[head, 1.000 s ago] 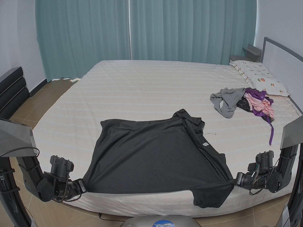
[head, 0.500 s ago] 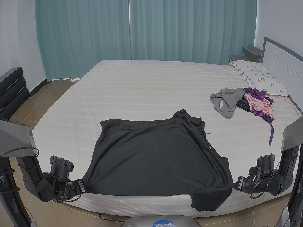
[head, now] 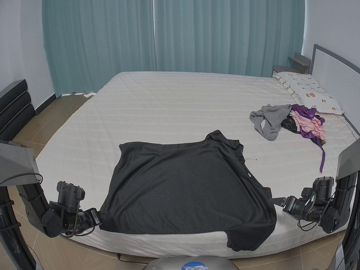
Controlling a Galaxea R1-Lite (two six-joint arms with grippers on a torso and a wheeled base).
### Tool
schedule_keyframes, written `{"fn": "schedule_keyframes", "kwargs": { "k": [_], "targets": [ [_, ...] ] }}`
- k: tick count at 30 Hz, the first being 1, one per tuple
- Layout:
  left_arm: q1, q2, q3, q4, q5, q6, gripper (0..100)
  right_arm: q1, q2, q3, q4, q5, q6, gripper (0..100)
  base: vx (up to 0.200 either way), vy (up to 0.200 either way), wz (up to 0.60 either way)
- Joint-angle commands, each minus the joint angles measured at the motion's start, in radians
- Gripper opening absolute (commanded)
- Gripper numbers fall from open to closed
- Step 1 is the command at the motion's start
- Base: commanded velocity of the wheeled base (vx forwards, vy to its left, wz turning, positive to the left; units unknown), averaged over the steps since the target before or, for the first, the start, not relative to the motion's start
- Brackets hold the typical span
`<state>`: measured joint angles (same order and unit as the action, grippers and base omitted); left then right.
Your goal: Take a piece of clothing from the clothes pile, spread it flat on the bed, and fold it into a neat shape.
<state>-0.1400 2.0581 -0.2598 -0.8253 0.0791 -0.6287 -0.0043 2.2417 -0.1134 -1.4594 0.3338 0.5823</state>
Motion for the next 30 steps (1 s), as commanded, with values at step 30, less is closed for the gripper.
{"fn": "schedule_keyframes", "kwargs": {
  "k": [30],
  "targets": [
    [0.023,-0.070,-0.038,-0.005,-0.002,-0.022,100,-0.014,-0.039,0.015,-0.095,0.001,0.047,100,0.000,0.040,0.00]
  ]
}}
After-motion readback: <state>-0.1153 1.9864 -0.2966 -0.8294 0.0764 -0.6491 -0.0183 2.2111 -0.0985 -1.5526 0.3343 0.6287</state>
